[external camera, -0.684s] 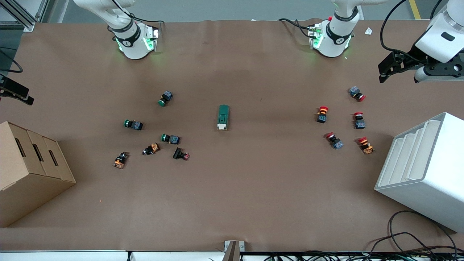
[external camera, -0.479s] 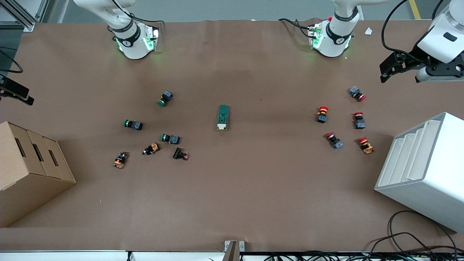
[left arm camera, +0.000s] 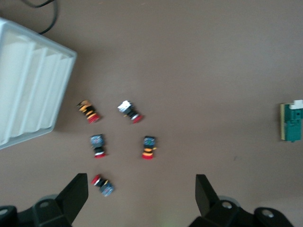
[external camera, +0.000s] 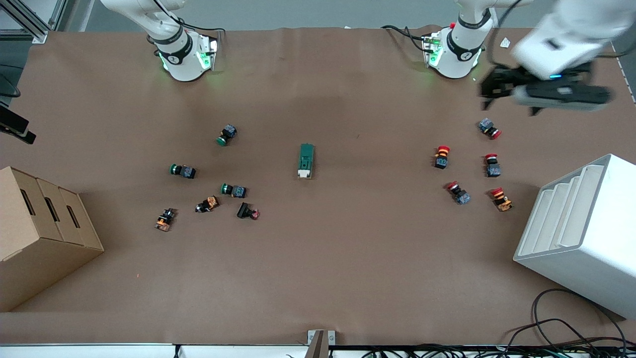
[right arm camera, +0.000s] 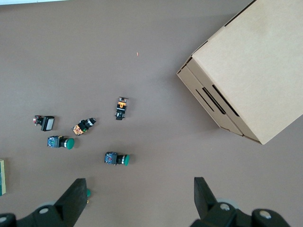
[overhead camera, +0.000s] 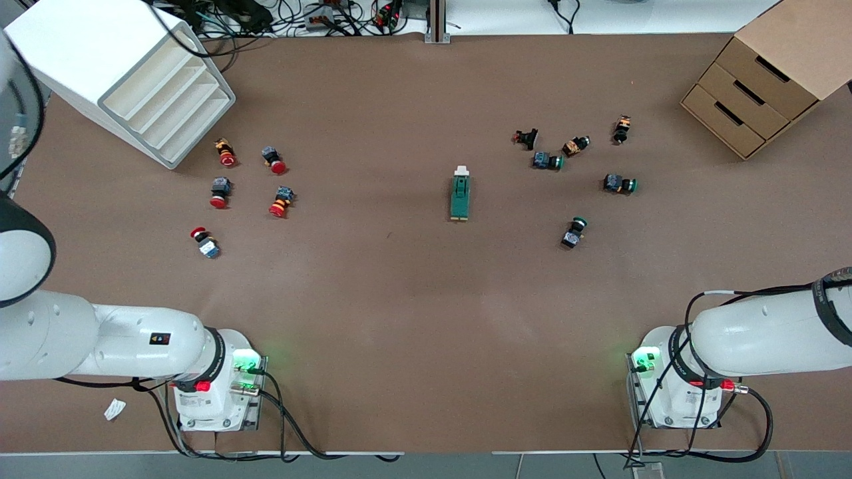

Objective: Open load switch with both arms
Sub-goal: 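Move the left gripper over the green load switch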

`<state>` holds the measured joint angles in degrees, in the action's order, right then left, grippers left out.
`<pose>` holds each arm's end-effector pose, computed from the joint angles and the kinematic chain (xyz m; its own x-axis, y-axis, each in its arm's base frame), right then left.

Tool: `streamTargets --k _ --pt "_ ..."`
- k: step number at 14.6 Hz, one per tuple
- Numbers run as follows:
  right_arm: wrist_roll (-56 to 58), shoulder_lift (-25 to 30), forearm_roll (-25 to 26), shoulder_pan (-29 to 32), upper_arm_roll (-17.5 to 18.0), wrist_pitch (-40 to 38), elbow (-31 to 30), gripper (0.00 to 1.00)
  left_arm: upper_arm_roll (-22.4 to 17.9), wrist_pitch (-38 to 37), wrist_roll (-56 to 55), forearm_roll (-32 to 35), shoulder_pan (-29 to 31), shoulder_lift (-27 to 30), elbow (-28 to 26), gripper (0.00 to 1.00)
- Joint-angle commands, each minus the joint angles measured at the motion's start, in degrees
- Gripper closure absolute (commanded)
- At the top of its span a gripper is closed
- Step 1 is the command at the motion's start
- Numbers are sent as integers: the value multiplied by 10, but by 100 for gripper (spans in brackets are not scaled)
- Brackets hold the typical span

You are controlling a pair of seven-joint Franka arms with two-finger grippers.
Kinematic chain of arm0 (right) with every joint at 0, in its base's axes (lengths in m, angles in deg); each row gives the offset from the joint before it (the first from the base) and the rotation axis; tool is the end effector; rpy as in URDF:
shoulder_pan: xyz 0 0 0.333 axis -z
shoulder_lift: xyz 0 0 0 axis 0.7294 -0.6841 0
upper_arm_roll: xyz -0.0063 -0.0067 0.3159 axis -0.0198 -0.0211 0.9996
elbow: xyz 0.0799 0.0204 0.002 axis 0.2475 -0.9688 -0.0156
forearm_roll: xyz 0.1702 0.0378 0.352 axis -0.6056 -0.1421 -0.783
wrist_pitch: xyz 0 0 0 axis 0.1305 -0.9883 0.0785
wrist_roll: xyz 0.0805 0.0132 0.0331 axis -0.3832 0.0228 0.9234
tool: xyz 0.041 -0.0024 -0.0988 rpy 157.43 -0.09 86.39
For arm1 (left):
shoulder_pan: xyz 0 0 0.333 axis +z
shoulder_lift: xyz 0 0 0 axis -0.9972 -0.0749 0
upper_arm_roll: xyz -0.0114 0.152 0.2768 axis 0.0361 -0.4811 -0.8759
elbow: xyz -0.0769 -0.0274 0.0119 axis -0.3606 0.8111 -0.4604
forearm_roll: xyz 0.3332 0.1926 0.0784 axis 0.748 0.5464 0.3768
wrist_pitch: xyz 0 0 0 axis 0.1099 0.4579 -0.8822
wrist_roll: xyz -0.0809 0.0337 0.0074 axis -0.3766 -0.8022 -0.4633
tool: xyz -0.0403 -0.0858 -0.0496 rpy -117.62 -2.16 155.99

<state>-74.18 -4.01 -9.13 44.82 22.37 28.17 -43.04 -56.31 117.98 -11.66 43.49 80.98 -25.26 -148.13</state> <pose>0.5599 -0.0767 0.6580 0.9955 -0.0747 0.0583 -0.0750 -0.9972 0.0033 0.5013 -0.1961 0.6382 0.9756 -0.2148 0.0446 -0.2136 -0.9765 -0.0295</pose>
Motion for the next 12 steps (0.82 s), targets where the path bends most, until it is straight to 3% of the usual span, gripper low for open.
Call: streamTargets --k 1,4,8,12 --pt "-5 -8 6 3 4 -1 5 0 59 45 -74 7 -20 -54 9 0" --pt "-8 -10 -3 -1 5 1 6 0 105 90 -235 38 -75 -112 1 0" --pt "-4 -33 4 15 4 17 4 0 109 150 -445 66 -212 -178 -21 0" --pt "-2 -110 4 25 5 25 5 0 110 240 -702 198 -322 -260 -58 0"
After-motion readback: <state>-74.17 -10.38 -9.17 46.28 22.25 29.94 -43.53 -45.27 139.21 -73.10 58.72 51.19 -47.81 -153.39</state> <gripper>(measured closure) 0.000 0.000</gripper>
